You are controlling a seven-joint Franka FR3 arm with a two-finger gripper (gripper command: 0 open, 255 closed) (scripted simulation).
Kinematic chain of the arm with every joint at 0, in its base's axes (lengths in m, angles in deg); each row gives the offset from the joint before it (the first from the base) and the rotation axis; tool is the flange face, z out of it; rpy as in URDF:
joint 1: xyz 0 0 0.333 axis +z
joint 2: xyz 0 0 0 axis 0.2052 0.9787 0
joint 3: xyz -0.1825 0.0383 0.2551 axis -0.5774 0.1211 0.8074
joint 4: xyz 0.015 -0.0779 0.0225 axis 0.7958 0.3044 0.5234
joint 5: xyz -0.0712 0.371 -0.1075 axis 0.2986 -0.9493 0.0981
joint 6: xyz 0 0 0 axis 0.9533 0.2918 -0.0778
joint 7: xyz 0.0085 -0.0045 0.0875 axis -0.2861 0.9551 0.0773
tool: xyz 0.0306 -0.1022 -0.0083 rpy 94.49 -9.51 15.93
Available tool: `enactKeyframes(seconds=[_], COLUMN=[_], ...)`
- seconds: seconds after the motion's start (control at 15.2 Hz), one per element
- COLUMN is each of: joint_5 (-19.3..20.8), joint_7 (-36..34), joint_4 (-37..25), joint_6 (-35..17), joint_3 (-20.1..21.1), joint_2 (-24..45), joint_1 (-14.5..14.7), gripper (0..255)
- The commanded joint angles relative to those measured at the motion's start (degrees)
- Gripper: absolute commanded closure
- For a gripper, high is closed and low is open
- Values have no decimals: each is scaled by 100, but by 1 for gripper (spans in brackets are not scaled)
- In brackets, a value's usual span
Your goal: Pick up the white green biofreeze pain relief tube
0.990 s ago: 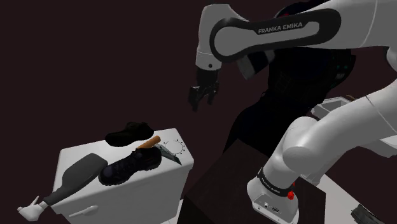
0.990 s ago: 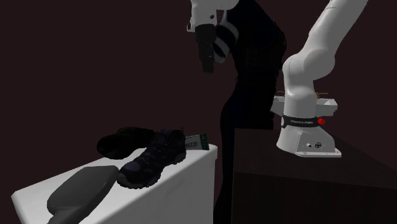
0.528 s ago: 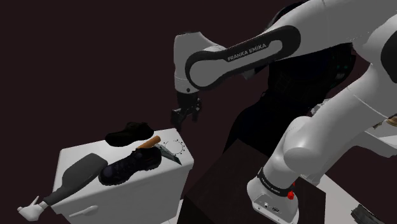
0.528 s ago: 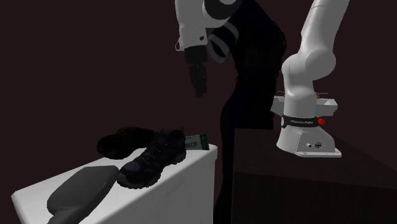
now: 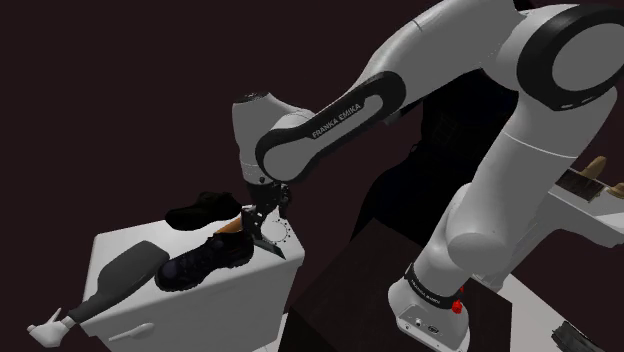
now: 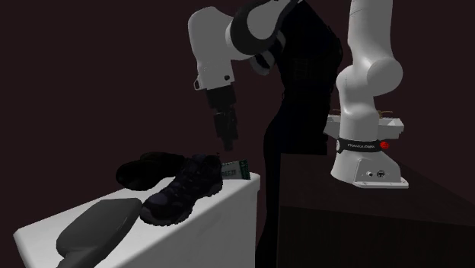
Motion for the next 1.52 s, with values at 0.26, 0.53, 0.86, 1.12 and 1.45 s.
enactKeyframes(seconds=[0.26,0.53,0.86,1.12,1.45], joint_5=[205,291,287,287,160], joint_7=[-158,-221,-215,-217,-125], joint_4=[51,83,92,91,29], joint_6=[-438,-632,-630,-630,-330], joint_3=[-3,-21,-21,-20,5], joint_2=[450,624,612,613,356], joint_1=[28,38,36,37,22], gripper=[0,0,255,255,255])
